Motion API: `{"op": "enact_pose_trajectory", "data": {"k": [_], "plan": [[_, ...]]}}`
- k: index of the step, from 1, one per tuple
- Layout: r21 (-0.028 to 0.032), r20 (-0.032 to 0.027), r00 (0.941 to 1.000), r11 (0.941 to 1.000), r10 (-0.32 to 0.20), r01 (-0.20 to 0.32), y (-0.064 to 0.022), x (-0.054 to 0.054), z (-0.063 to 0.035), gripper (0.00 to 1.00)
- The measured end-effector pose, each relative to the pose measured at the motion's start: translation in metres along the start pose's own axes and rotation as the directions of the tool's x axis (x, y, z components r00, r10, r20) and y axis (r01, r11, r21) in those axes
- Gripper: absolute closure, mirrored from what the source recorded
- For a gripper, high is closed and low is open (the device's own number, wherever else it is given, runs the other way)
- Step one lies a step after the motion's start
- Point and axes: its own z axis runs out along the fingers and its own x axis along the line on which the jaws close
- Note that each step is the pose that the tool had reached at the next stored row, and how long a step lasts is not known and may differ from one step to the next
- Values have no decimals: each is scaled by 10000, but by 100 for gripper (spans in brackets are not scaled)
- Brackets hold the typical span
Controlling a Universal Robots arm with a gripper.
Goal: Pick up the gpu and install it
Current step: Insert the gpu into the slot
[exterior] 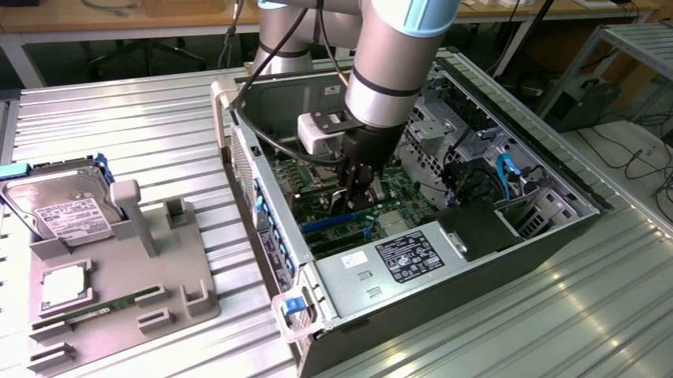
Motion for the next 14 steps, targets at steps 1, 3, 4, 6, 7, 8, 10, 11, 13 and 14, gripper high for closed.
{"op": "enact_pose_trajectory", "data": {"k": [1,3,4,6,7,8,10,11,13,14], "plan": [[53,2,10000,10000,-1,1,0,0,1,73],[113,1,10000,9999,-3,3,0,-3,3,73],[120,1,10000,9999,-3,3,1,-5,3,73],[121,-1,10000,9999,-2,2,13,-5,7,73],[121,0,10000,9999,-2,2,19,-5,11,73],[121,0,10000,9999,-2,2,26,-5,14,73],[120,-1,10000,9999,-2,2,34,-5,21,73],[120,-2,10000,9999,-3,3,40,-5,23,73],[121,0,10000,9999,-2,2,57,-5,27,73],[120,-1,10000,9999,-2,2,64,-5,29,73]]}}
